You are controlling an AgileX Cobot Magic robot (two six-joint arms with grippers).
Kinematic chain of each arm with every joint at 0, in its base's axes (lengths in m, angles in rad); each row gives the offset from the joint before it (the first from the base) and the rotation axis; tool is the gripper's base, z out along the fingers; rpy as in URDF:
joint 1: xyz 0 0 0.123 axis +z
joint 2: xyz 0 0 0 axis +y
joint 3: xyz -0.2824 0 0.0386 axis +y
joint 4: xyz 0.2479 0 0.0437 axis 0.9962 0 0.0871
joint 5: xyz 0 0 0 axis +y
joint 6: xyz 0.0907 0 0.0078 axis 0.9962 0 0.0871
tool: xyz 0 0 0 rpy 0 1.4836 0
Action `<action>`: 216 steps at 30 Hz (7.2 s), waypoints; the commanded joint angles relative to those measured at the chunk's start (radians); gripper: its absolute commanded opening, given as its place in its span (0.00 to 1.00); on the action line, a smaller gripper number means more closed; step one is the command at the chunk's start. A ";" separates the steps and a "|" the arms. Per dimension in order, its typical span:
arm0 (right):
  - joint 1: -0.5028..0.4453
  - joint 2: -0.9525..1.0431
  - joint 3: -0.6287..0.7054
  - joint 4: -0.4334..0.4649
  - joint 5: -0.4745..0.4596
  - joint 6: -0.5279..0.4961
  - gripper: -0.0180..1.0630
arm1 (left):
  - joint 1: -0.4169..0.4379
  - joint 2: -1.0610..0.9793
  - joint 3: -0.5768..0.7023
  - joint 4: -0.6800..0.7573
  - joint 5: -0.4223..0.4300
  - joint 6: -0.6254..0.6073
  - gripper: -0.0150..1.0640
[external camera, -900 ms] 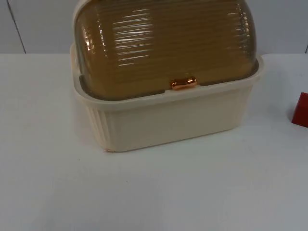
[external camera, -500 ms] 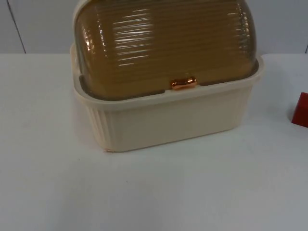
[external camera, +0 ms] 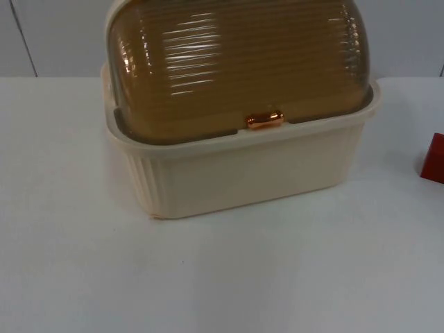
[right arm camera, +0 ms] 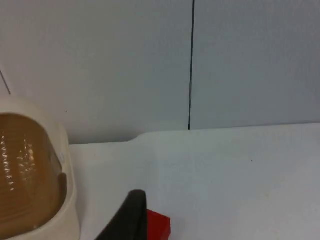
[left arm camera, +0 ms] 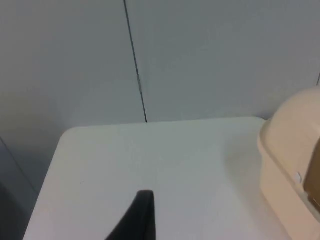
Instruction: Open the box lid with the left hand, place the block into the box with the right hand, then close the box lid with the left hand.
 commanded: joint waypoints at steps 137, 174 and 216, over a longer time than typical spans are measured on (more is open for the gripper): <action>0.000 0.380 -0.032 0.014 -0.271 0.004 0.98 | -0.824 1.153 -0.148 1.666 -0.390 -0.891 0.01; 0.000 0.380 -0.032 0.016 -0.266 0.004 0.98 | -0.790 1.180 -0.148 1.666 -0.371 -0.885 0.01; 0.000 0.380 -0.032 0.016 -0.255 0.004 0.98 | -0.766 1.218 -0.239 1.666 -0.200 -0.795 0.01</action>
